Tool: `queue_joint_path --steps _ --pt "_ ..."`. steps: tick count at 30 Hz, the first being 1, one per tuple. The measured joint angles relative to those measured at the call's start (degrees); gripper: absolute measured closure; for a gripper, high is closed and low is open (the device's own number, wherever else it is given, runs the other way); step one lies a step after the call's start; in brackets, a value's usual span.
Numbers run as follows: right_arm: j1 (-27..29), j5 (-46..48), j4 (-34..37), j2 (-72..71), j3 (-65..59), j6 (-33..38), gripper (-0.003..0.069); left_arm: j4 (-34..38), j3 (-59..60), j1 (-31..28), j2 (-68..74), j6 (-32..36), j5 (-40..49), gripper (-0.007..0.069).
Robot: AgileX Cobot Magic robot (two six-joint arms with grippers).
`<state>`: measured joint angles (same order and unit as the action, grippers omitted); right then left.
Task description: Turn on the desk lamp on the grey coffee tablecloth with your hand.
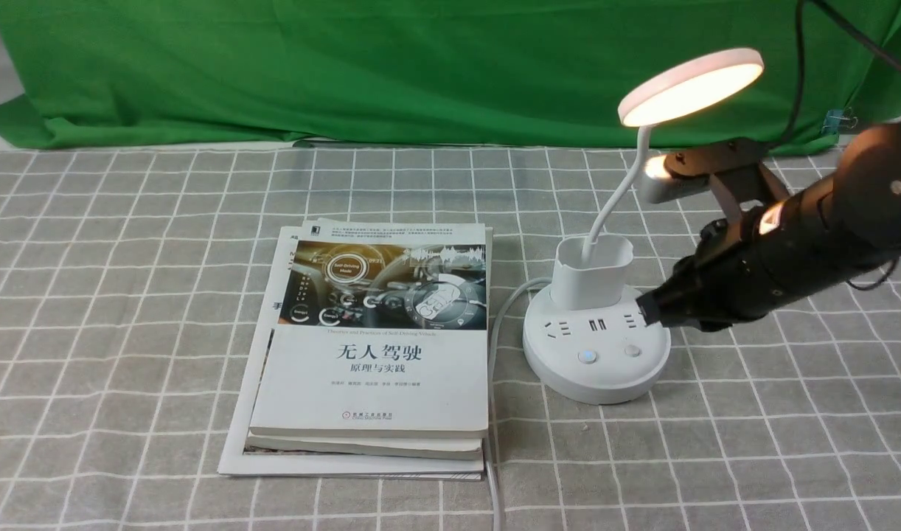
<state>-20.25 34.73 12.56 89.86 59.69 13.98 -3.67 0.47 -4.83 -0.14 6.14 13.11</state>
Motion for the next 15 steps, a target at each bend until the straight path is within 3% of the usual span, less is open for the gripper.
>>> queue_joint_path --steps 15 --pt "0.00 -3.28 0.00 -46.40 -30.01 -2.67 0.0625 0.00 0.00 0.00 0.00 -0.01 0.00 0.0606"
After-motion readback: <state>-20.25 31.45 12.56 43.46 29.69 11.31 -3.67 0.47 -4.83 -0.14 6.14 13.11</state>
